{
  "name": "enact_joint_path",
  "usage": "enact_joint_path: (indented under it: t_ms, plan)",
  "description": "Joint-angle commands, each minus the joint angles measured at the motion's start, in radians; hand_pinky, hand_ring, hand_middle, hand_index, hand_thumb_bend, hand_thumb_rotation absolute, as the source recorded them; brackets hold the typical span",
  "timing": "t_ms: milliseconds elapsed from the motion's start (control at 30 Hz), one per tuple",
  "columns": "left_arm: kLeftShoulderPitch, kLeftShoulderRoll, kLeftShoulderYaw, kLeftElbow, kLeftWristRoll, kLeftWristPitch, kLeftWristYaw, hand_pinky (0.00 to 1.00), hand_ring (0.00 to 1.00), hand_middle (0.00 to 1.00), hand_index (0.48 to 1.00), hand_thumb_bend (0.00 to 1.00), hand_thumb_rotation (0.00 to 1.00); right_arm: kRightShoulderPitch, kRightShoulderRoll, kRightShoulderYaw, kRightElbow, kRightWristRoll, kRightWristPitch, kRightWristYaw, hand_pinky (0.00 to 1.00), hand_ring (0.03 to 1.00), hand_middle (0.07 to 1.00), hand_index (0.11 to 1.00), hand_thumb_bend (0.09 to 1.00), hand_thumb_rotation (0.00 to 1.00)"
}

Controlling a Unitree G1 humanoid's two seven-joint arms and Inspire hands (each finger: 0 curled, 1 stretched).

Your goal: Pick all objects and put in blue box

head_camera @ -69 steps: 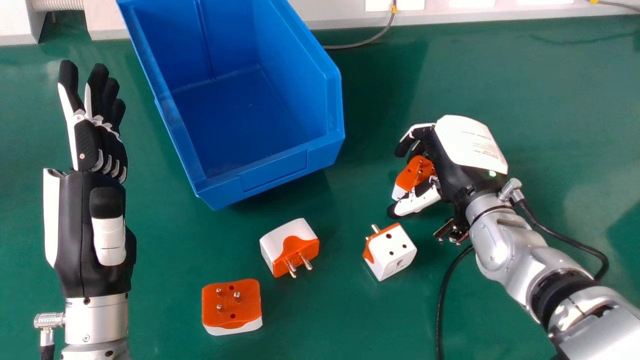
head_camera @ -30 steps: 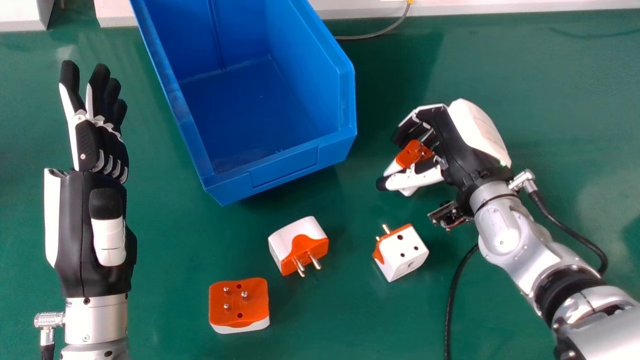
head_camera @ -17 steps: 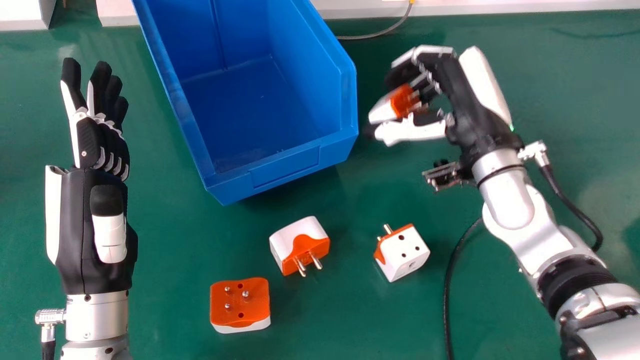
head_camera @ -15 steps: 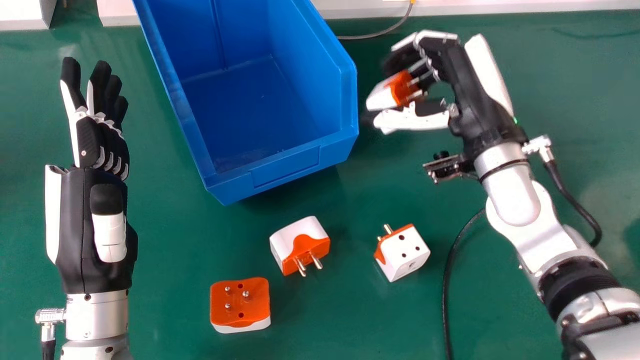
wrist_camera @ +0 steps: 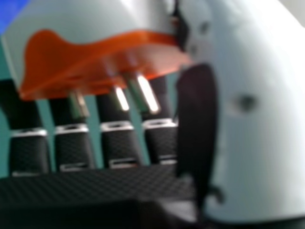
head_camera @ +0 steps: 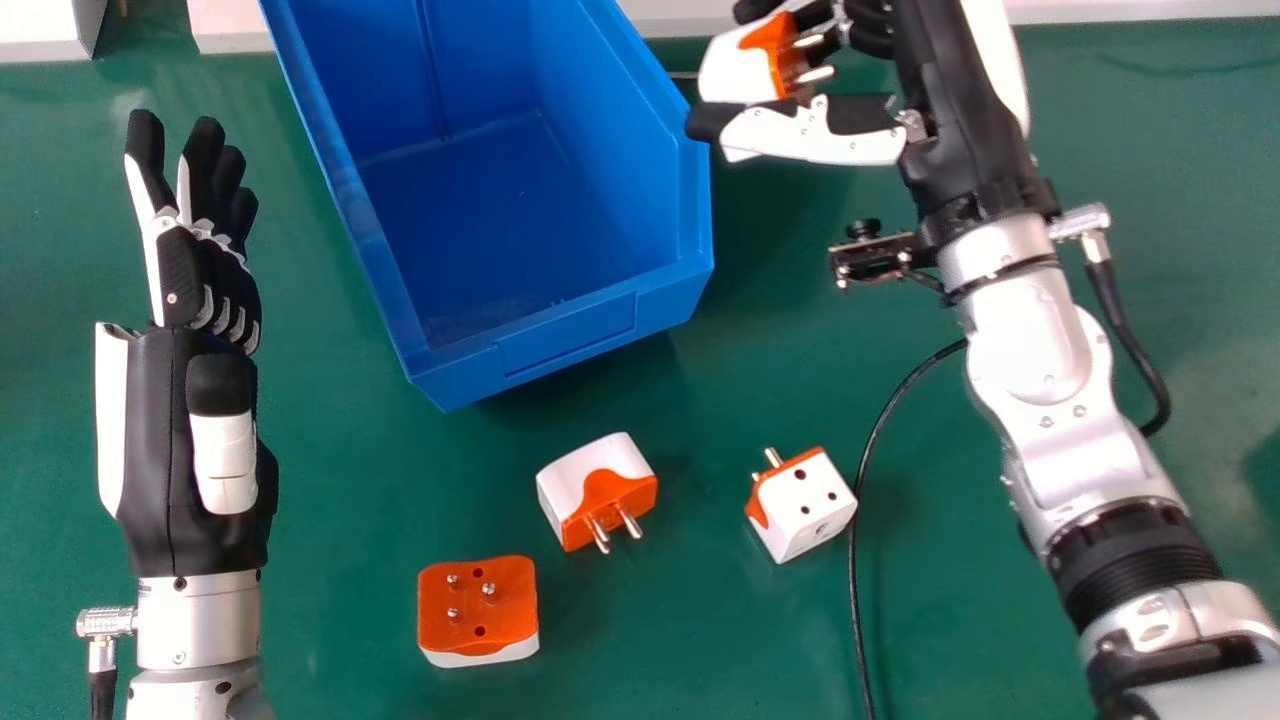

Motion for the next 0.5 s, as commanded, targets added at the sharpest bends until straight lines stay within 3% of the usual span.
enact_joint_path:
  t_ms: [0,200,467]
  plan:
    - [-0.010,0.014,0.003,-0.002,0.000,-0.026,0.000,1.00,1.00,1.00,1.000,0.98,1.00,-0.068,0.014,-0.019,-0.039,0.021,-0.004,0.006,0.33,0.381,0.508,0.531,0.511,0.00]
    - [-0.018,0.011,0.004,0.009,0.005,-0.029,0.003,1.00,1.00,1.00,1.000,0.98,1.00,-0.124,0.056,-0.020,-0.004,0.015,-0.018,0.001,0.33,0.379,0.505,0.534,0.511,0.00]
    - [-0.022,0.015,0.002,0.007,0.013,-0.024,0.006,1.00,1.00,1.00,1.000,0.98,1.00,-0.283,0.126,0.002,0.196,-0.041,-0.065,-0.067,0.33,0.378,0.500,0.537,0.511,0.00]
